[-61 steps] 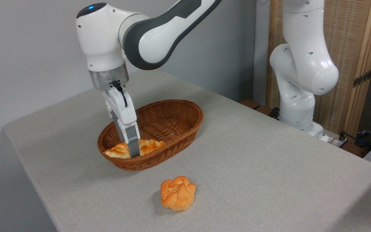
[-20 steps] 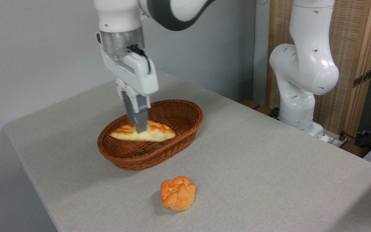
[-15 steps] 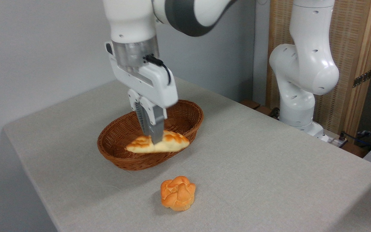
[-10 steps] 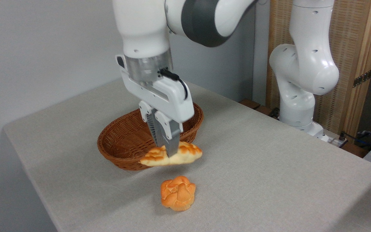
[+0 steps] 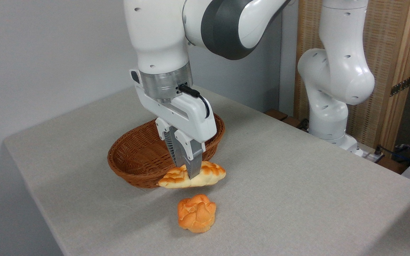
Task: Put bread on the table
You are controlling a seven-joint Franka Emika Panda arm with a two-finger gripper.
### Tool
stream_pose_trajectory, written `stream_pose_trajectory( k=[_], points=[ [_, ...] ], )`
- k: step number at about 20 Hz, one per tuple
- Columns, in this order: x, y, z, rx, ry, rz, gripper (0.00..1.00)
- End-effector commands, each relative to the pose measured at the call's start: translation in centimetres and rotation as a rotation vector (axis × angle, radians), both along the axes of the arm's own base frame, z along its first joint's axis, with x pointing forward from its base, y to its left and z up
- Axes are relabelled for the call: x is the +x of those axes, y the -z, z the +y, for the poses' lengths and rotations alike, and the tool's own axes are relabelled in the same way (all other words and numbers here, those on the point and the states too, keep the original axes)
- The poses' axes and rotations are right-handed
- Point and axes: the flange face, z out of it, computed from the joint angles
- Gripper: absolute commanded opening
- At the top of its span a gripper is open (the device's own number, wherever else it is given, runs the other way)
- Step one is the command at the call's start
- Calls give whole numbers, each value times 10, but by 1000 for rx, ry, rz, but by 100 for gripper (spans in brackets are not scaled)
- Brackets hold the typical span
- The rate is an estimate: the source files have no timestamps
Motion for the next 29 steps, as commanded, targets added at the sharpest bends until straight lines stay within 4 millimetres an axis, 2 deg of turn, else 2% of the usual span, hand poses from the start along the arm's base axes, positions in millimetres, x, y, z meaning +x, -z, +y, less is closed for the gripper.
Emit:
stream_pose_trajectory(
  k=[1,9,15,21,24,29],
  points=[
    [-3,-4,3,-8,3,16,100],
    [-3,-6,-7,-11,15,10,100],
    [0,-29,-12,-21,16,-35,100],
    [1,-48,-44,-23,68,-75,100],
    [0,-62,-47,-31,73,-102,100],
    [0,-63,-52,-40,80,-107,100]
  ],
)
